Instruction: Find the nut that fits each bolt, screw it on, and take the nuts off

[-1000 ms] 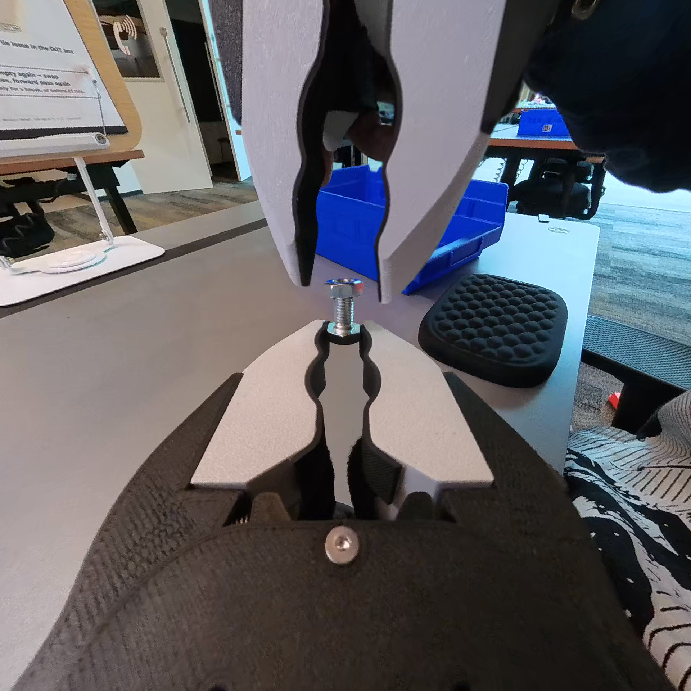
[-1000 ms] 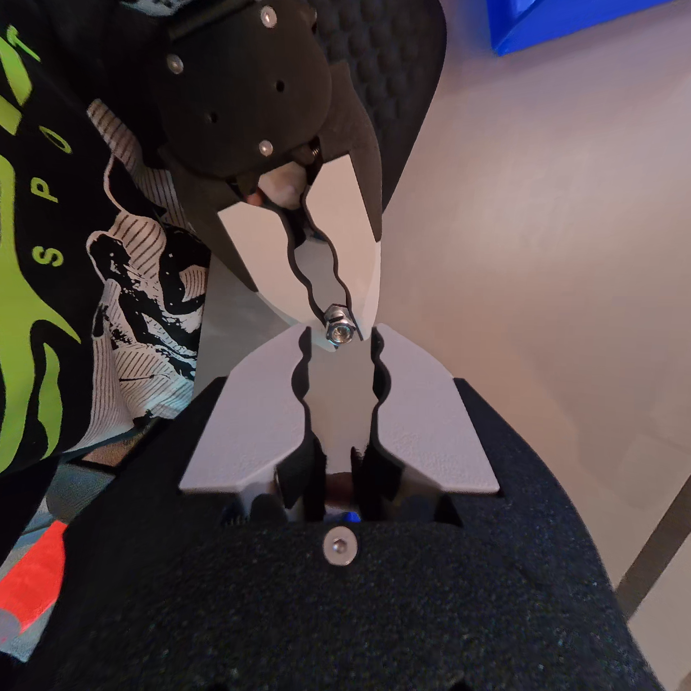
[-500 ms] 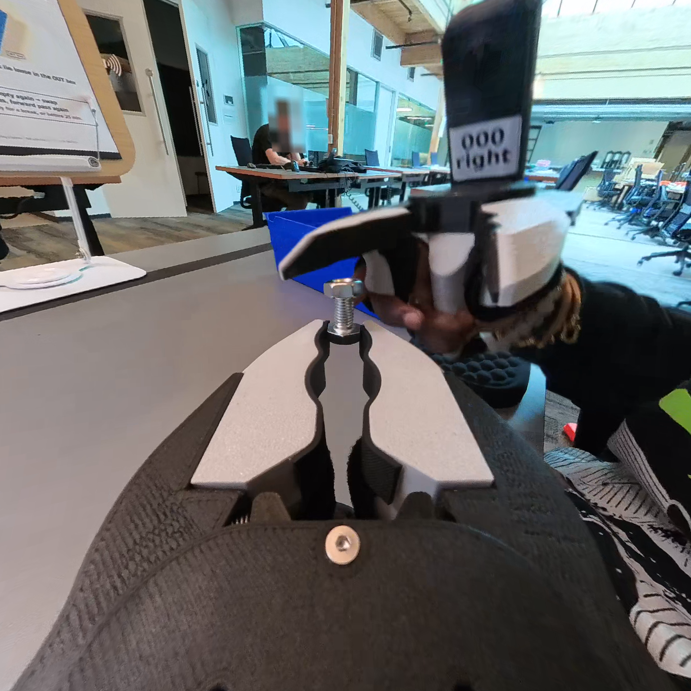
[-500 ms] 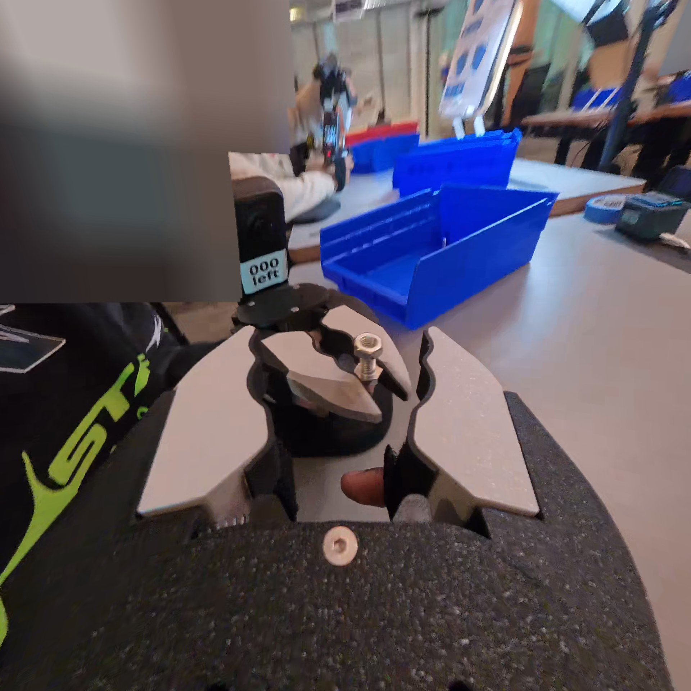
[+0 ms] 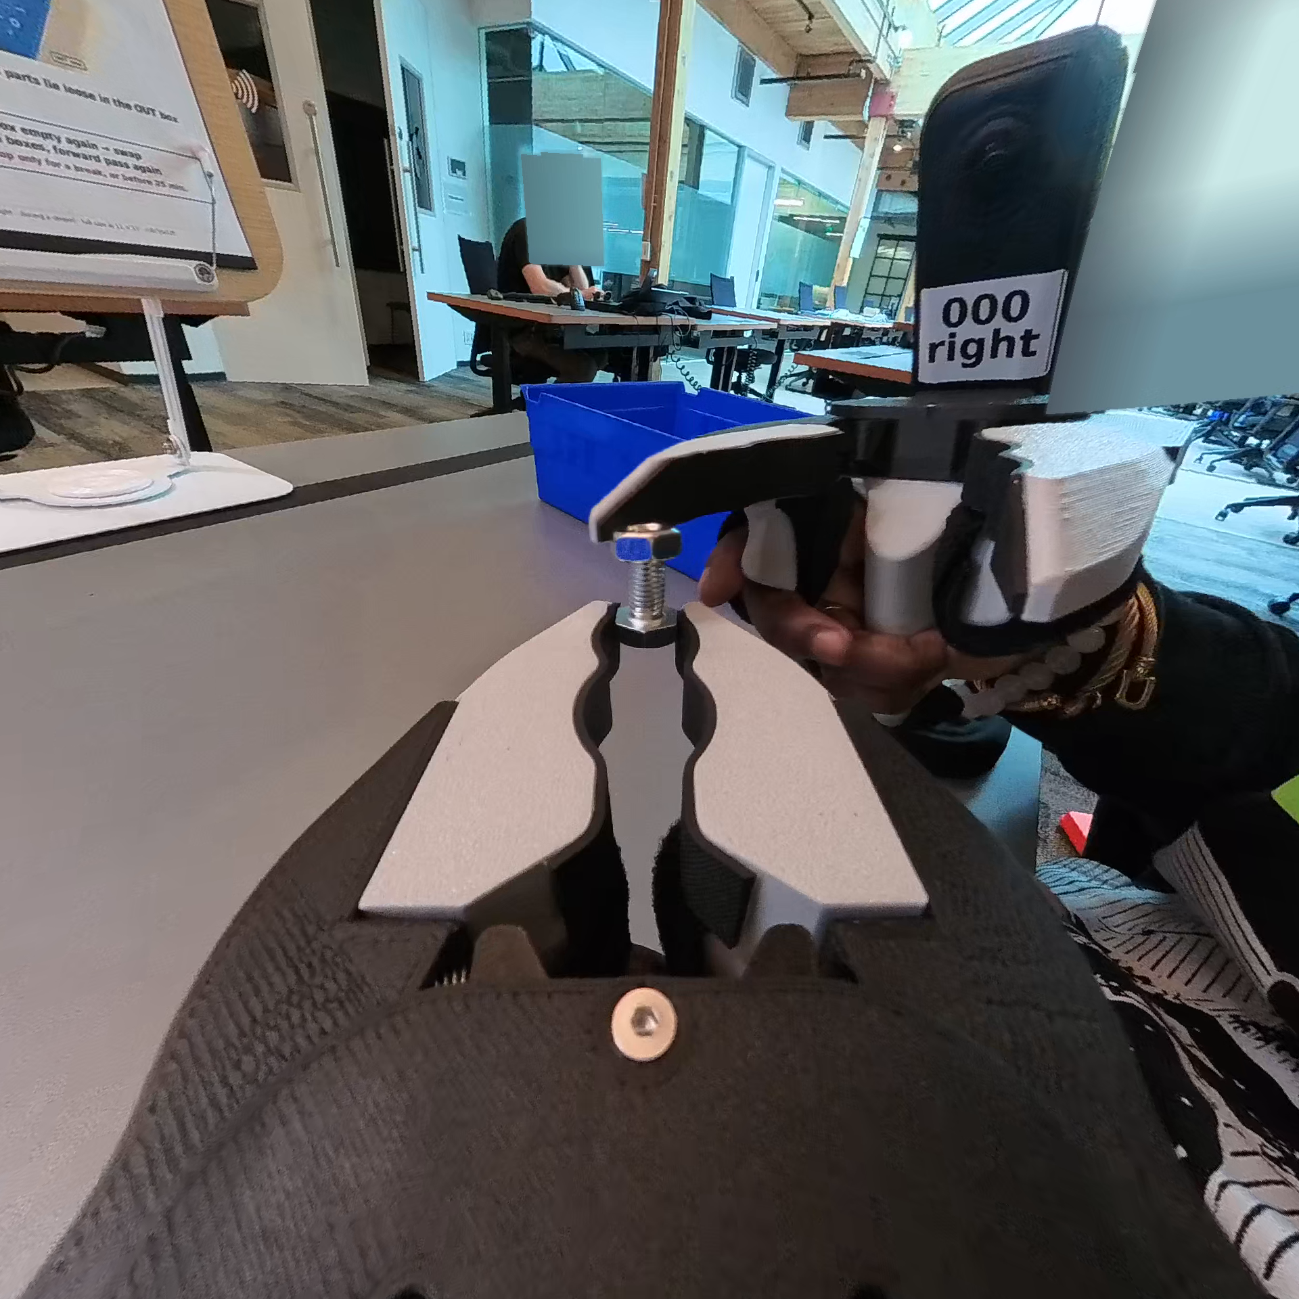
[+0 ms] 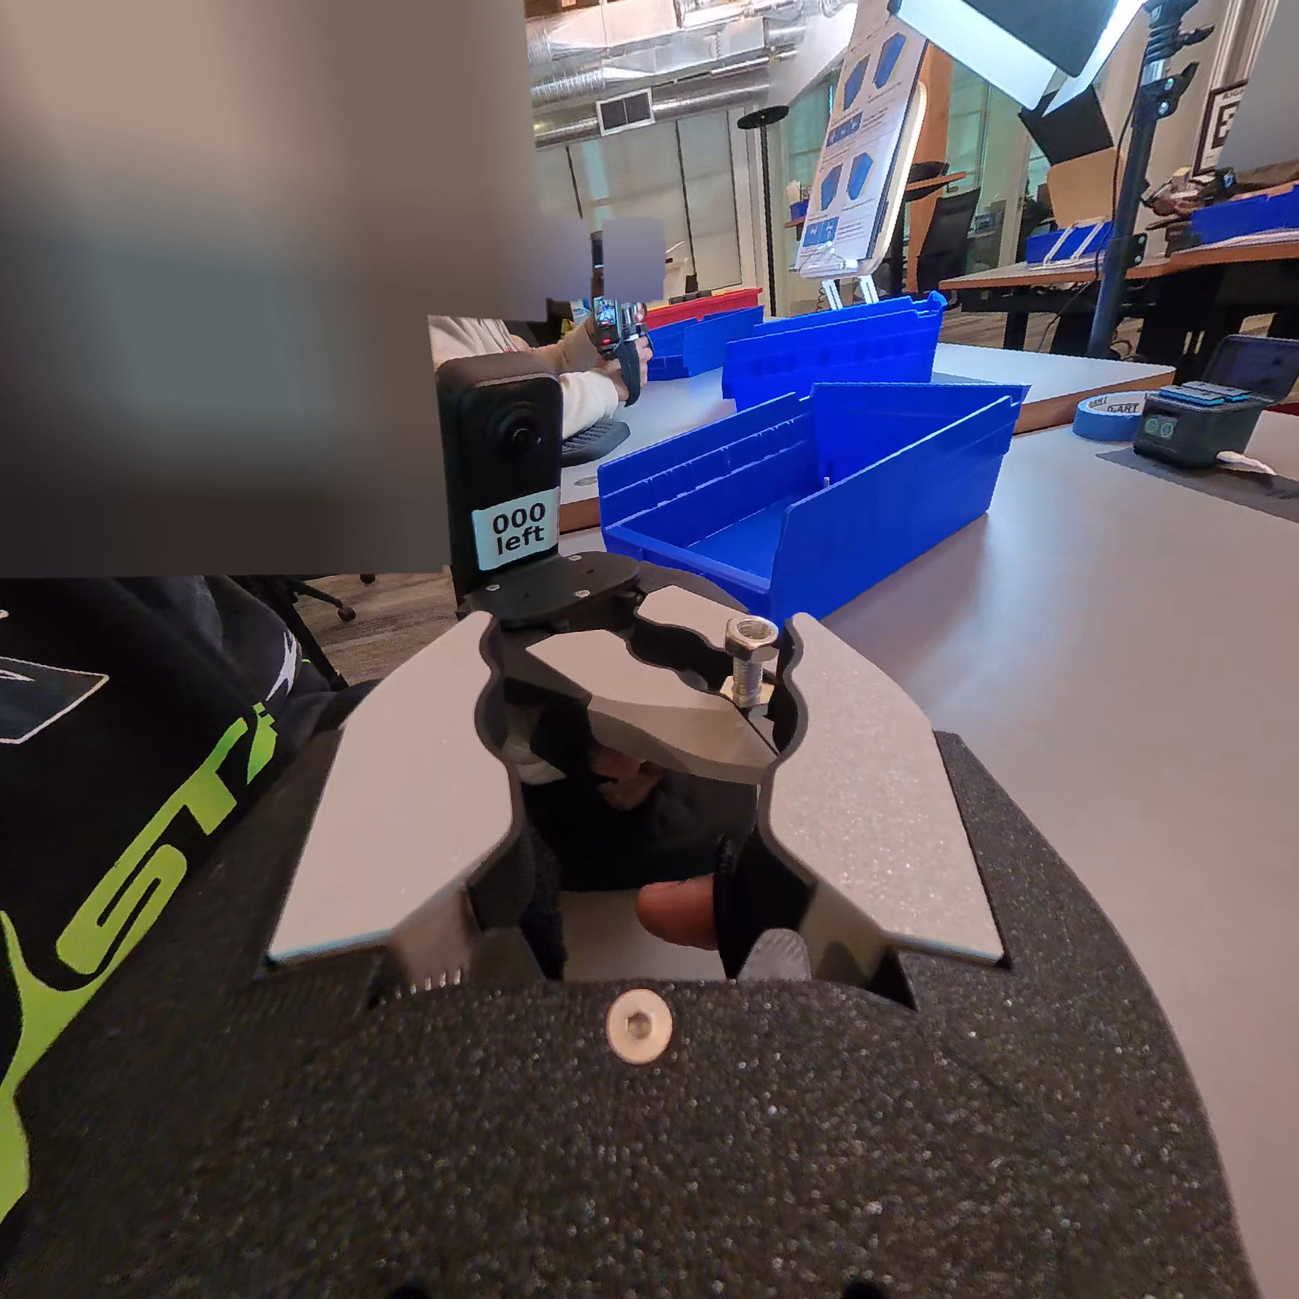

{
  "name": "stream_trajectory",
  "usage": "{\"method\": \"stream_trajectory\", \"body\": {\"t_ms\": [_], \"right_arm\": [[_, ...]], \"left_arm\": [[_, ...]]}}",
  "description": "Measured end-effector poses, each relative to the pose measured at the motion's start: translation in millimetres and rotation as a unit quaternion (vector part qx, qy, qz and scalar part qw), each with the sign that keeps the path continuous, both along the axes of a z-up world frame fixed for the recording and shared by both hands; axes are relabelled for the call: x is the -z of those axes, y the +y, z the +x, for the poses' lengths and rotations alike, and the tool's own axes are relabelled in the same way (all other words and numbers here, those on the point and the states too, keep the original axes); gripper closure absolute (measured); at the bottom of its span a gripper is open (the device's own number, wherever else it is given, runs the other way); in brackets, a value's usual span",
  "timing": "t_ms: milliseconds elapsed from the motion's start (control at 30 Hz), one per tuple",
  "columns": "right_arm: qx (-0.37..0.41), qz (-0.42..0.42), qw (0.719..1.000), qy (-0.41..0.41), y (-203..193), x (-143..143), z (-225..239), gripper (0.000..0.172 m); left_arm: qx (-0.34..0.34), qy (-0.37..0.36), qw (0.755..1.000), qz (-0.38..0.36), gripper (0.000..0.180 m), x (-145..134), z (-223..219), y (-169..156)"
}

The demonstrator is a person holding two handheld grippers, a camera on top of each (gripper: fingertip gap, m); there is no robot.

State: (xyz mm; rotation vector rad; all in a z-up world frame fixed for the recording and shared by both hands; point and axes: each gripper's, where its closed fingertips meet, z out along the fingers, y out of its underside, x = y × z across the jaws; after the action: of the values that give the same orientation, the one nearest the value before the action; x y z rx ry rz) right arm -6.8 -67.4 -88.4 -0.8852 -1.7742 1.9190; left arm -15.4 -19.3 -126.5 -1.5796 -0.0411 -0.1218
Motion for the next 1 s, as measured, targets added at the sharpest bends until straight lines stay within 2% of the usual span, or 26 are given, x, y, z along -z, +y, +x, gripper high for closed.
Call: {"method": "stream_trajectory", "body": {"t_ms": [333, 667, 1000], "right_arm": [[0.009, 0.000, 1.000, -0.004, 4.9, -0.3, 5.8, 0.101], [-0.001, 0.009, 1.000, 0.002, -1.7, 1.6, -4.8, 0.096], [0.010, 0.008, 1.000, -0.006, 3.4, 3.0, 2.1, 0.098]], "left_arm": [[-0.004, -0.002, 1.000, 0.004, 0.165, -0.8, -1.5, -0.7], [-0.002, 0.000, 1.000, -0.001, 0.165, 0.7, -1.1, 0.4], [-0.008, -0.011, 1.000, 0.000, 0.165, 0.8, -4.5, 0.2]]}}
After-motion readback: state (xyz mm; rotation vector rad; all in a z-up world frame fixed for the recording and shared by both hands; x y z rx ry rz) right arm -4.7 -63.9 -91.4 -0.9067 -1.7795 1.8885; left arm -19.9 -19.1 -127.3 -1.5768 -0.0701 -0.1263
